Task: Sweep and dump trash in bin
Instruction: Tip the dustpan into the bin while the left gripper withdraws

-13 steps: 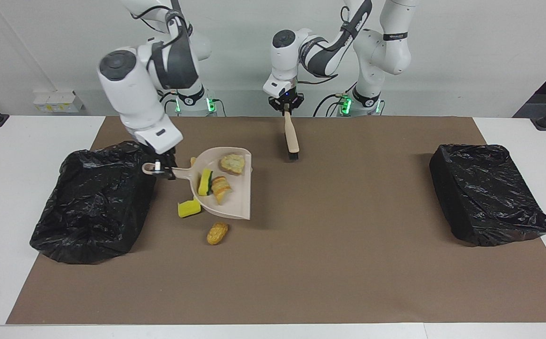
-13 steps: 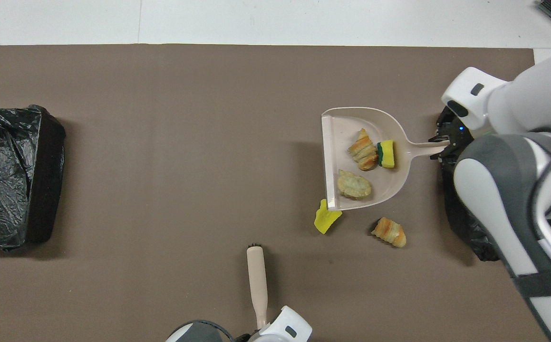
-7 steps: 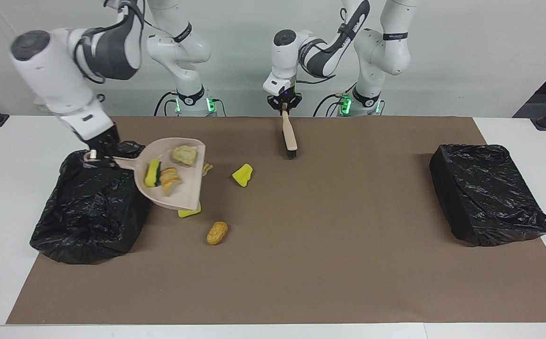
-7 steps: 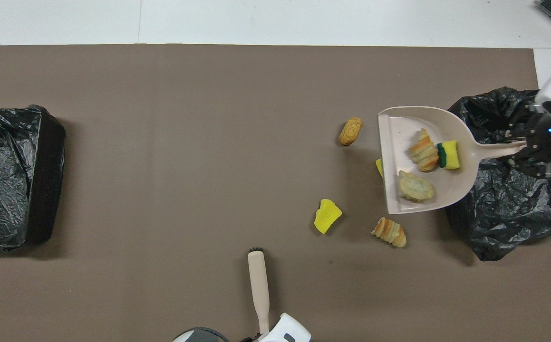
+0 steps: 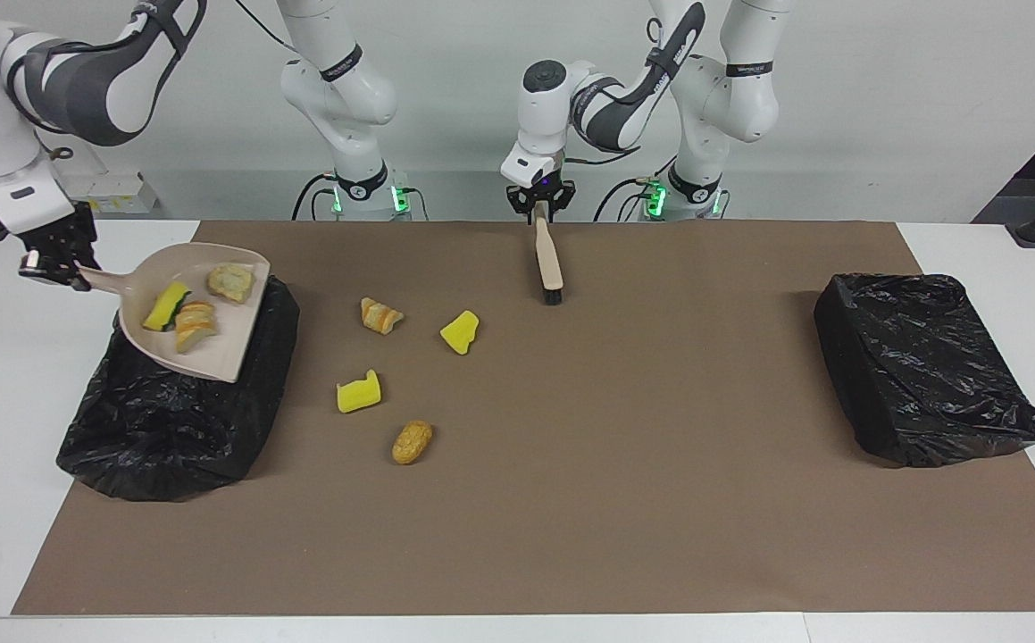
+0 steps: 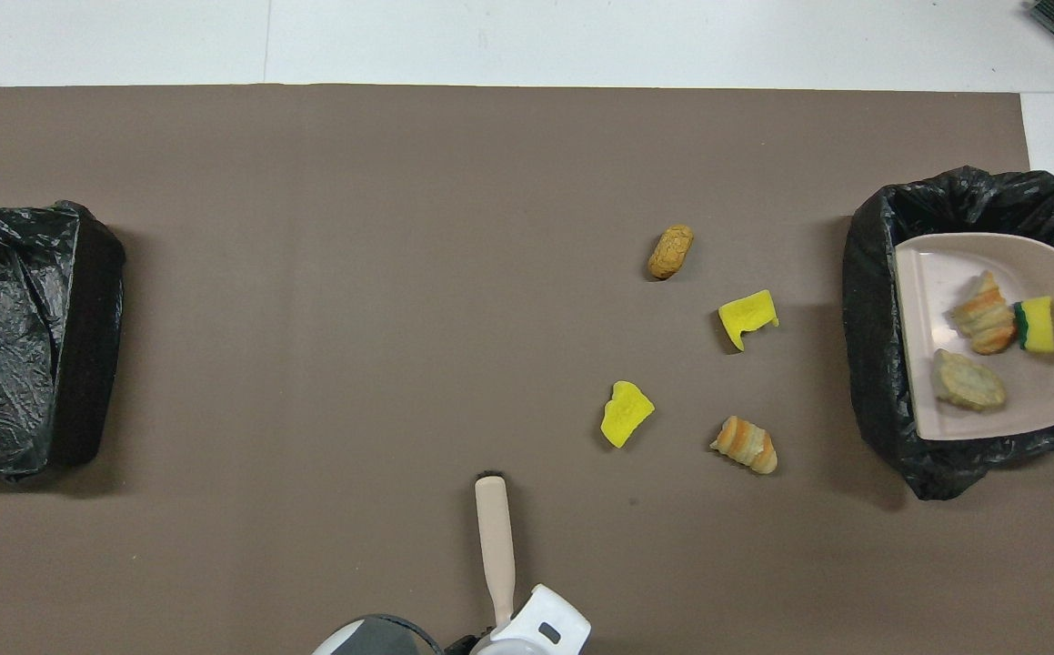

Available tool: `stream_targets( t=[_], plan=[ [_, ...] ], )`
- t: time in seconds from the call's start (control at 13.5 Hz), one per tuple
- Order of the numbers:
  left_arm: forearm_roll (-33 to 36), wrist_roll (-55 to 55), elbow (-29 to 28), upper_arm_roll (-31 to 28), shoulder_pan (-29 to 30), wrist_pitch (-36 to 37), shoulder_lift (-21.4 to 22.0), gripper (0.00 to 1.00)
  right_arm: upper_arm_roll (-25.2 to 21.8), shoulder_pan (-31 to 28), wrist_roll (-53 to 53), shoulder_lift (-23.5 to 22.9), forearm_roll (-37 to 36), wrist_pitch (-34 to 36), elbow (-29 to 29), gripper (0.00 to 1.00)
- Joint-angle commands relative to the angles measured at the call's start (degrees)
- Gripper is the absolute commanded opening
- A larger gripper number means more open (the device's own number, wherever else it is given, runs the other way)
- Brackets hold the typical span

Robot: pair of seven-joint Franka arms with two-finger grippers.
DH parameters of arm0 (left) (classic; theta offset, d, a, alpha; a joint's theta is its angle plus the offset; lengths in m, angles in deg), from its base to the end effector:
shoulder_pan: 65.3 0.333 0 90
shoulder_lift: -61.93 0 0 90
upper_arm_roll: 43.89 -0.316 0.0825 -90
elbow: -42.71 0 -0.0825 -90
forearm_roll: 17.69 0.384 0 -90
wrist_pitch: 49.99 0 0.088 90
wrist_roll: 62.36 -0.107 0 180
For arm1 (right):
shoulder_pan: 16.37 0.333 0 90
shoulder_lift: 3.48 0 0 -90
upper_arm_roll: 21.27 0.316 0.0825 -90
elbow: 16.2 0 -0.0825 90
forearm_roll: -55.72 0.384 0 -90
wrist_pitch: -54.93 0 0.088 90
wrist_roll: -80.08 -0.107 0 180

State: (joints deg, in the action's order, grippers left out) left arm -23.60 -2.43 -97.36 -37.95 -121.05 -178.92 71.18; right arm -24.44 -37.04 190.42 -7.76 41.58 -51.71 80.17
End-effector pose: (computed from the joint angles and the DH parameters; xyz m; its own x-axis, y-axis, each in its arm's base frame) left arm 0.2156 -0.4060 0.3594 0.9968 0.0370 -0.0707 0.0371 -0.9993 0.0002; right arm 0.5394 -0.2579 0.5573 0.0027 0.9650 -0.2621 1.0000 -0.0015 0.0048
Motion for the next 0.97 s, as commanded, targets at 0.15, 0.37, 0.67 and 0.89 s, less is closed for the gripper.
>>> stream_targets(
  t=[0.15, 0.37, 0.67, 0.89],
  plan=[
    [0.45, -17.17, 12.16, -0.22, 13.18, 11.32, -0.37, 1.0, 0.7, -1.21, -2.65, 1.03, -17.38, -4.89, 1.63, 0.0],
    [1.5, -32.55, 20.87, -0.4, 25.48, 14.32, -0.72, 1.0, 1.32, 2.28, -12.57, 3.66, -28.63, -4.2, 6.19, 0.0],
    [5.38, -46.19, 33.52, -0.4, 37.53, 20.89, -3.44, 1.0, 1.32, 6.78, -16.21, 5.95, -39.02, 0.37, 7.61, 0.0],
    [5.38, -52.53, 44.33, -0.49, 44.83, 27.13, -5.12, 1.0, 1.49, 6.87, -14.89, 8.5, -42.63, 0.46, 7.44, 0.0]
  ],
)
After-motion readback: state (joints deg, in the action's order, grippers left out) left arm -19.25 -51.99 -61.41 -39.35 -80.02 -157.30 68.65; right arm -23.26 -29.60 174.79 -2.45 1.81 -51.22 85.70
